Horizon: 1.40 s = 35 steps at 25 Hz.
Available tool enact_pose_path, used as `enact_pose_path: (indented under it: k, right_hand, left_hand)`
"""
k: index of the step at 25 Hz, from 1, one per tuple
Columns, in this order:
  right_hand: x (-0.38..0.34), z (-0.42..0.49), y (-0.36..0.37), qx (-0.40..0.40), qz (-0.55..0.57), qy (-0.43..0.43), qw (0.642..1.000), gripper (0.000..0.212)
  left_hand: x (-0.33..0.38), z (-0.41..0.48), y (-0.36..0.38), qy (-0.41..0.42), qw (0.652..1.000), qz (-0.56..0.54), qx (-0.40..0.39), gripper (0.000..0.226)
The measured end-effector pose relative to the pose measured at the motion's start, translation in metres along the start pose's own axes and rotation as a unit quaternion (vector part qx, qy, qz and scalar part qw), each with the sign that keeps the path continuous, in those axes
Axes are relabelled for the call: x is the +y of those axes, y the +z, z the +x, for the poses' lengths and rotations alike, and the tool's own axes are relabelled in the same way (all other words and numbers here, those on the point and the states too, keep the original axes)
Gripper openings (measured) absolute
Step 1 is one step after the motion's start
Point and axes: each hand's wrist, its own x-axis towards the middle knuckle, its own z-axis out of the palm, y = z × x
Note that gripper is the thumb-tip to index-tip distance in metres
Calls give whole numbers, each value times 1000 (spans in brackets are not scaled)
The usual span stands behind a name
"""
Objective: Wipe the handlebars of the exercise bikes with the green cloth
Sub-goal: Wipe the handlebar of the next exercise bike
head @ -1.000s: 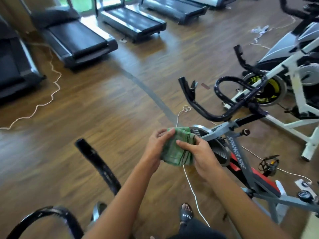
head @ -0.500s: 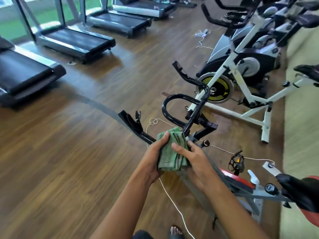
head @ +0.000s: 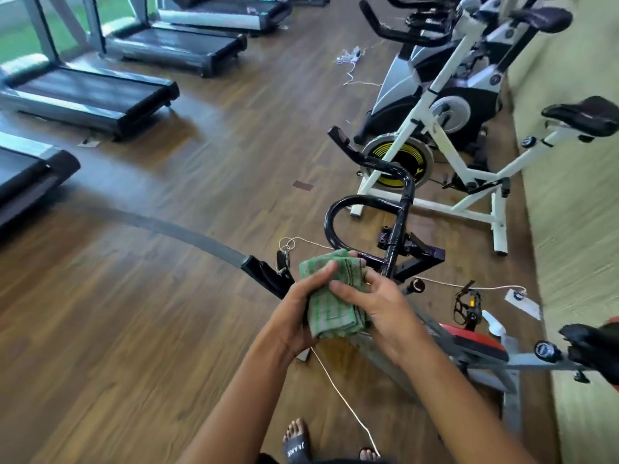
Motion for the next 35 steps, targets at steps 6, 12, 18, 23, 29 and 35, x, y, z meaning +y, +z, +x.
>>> enact_pose_path:
  k: [6,12,18,23,29,35]
  right_hand:
    - [23,19,39,49,-162,-83,982,18]
    - [15,65,6,20,-265,-59,962,13]
    - [19,105,-4,-158,-424,-88,887,22]
    - [26,124,18,-260,-417,-126,862,41]
    - [26,144,17,-289,-395,-86,868,45]
    - [25,155,12,-294,-378,-54,876,40]
  left_hand:
    - [19,-11,-36,54,995,-70,34,43]
    - [13,-42,-59,220,941,-143,216,40]
    - [-17,-10,-59,324,796,-195,473,69]
    - [15,43,-48,357,723,-58,589,55]
    - [19,73,-41,325,609,85,718,46]
    - [17,74,-49,304,575,201,733,48]
